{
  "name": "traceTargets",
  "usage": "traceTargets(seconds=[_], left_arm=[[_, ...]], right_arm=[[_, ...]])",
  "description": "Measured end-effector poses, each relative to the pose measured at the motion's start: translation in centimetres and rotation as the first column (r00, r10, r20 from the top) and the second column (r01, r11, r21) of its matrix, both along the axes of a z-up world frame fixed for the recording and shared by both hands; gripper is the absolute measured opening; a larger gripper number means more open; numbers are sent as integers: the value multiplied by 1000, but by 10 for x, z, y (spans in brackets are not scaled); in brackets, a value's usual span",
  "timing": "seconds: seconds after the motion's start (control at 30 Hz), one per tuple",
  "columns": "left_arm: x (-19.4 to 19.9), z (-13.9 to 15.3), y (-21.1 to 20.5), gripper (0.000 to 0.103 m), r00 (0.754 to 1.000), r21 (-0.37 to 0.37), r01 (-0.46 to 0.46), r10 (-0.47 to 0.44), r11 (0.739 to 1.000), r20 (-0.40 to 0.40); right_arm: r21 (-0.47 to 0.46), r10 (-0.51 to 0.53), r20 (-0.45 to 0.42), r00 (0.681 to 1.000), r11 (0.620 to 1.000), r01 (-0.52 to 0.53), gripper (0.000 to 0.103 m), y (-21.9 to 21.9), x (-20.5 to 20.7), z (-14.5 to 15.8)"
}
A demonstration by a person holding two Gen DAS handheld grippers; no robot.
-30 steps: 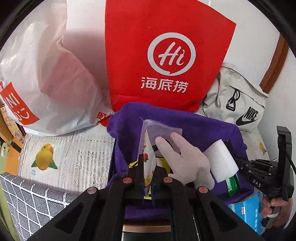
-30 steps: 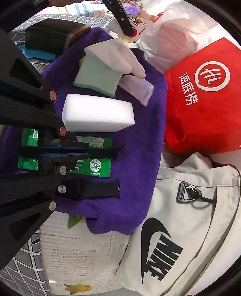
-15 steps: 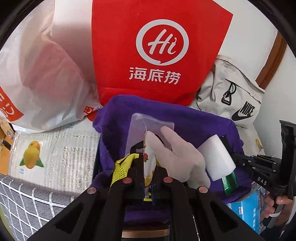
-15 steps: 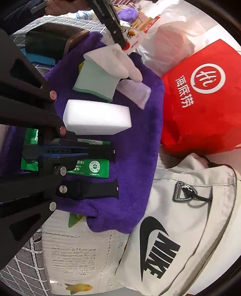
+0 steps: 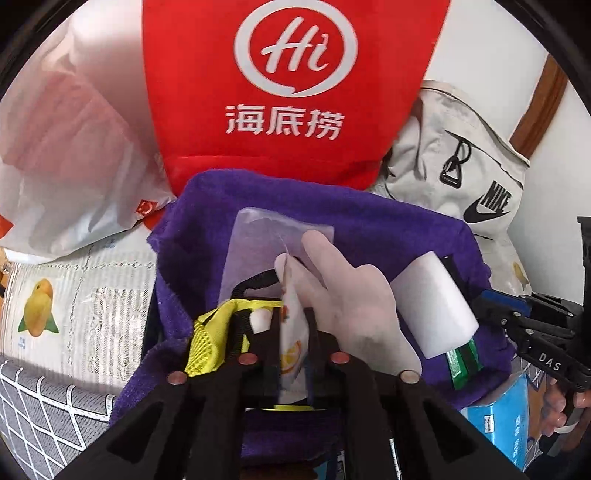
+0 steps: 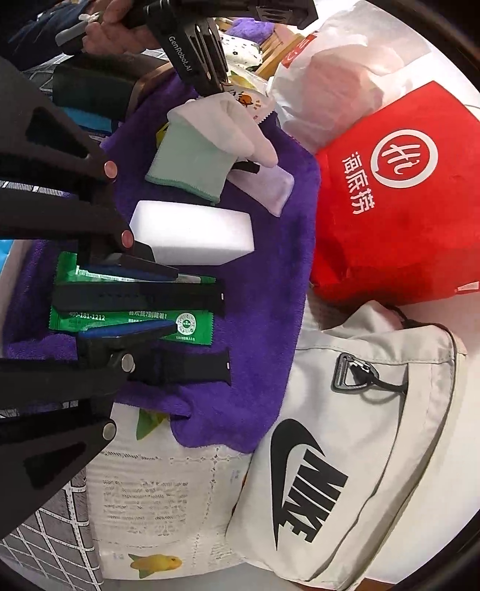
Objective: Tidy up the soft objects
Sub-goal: 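Lower the black strap and orange-print wrapper onto the towel, then grasp the green wet-wipes pack with the right tool while the left tool grasps the crumpled white tissue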
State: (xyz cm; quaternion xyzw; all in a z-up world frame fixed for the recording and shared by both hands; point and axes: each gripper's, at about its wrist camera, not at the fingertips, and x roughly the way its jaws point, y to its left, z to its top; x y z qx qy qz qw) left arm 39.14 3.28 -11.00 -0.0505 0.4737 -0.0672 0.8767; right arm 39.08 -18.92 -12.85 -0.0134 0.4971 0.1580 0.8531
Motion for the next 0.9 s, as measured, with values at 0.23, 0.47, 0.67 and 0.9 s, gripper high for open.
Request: traceTargets(seconds=[0.23,0.47,0.67,0.9], left_arm=[[-4,13,-1,51,999,-31,3,-2,1000,39],[-9,26,2,52,997,-24,-1,2,1000,75],[-18,46,10,52,993,-54,-2,9,999,119],[-35,75,10,52,991,-25,-16,19,1000,133]], right_arm=[[-7,12,6,1000,1000,-12,22,5,-2,1],[-11,14,5,1000,1000,-14,22,5,-3,2],[-13,14,13,1000,1000,-14,23,5,-5,7],[-10,30,81,996,1000,-29,23,9,-23,38]])
